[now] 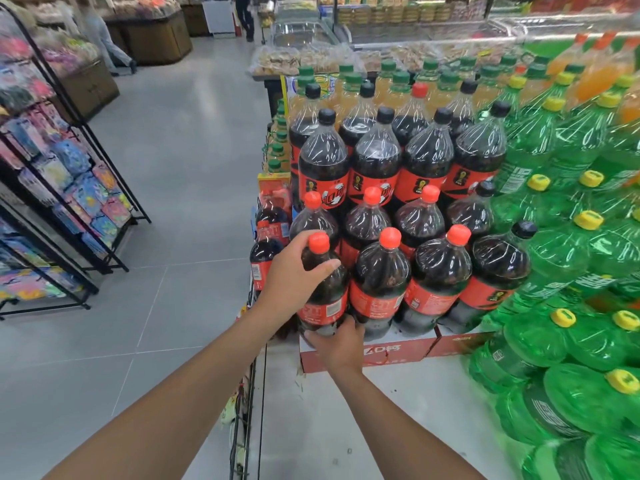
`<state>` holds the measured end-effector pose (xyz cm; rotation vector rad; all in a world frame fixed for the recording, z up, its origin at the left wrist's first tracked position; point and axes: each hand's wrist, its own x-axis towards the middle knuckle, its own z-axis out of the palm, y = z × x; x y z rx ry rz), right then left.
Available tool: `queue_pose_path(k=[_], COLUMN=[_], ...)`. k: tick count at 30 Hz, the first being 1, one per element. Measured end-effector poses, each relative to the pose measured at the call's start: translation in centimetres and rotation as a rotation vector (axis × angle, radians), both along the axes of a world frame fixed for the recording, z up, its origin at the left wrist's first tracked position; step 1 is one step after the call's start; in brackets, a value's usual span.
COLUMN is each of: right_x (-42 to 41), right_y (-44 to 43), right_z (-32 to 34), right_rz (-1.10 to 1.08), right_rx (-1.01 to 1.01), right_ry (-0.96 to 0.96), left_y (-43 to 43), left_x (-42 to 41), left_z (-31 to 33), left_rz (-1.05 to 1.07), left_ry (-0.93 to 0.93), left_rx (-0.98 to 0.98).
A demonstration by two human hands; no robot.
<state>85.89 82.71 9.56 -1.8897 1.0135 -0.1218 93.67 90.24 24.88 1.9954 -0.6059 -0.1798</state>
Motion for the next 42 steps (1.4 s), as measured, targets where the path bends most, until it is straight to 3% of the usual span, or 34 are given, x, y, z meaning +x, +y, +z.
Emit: queue_pose_path(k=[9,17,24,31,42], right_x=[-5.3,-16.3,-30.6,-46.9,-73.7], right_y=[-3.2,-7.3,-9.4,-11.9,-15.6], right_z=[5.6,11.7,15.7,16.3,14.4], right_rz=[0.093,-0.096,-0.321,-0.496,-0.680], right_rx=[-0.210,-0.591,-0.802,-0.779,-0.689], right_ry=[0.017,-0.014,0.153,0.289,0.372], left_y=[2.0,0.9,-4.7,-12.6,-22.6], left_x=[-1.1,-6.0,-16.0,-30.9,-57.3], left_z=[2.2,5.8,5.2,1.7,-3.6], left_rz=[-0.107,-0.250,-0.527,-0.774,-1.066], left_ry=[-0.184,-0.544,-0.716,-0.709,-0.469], left_rx=[0.077,0.055,-0.010,-0.012,0.025])
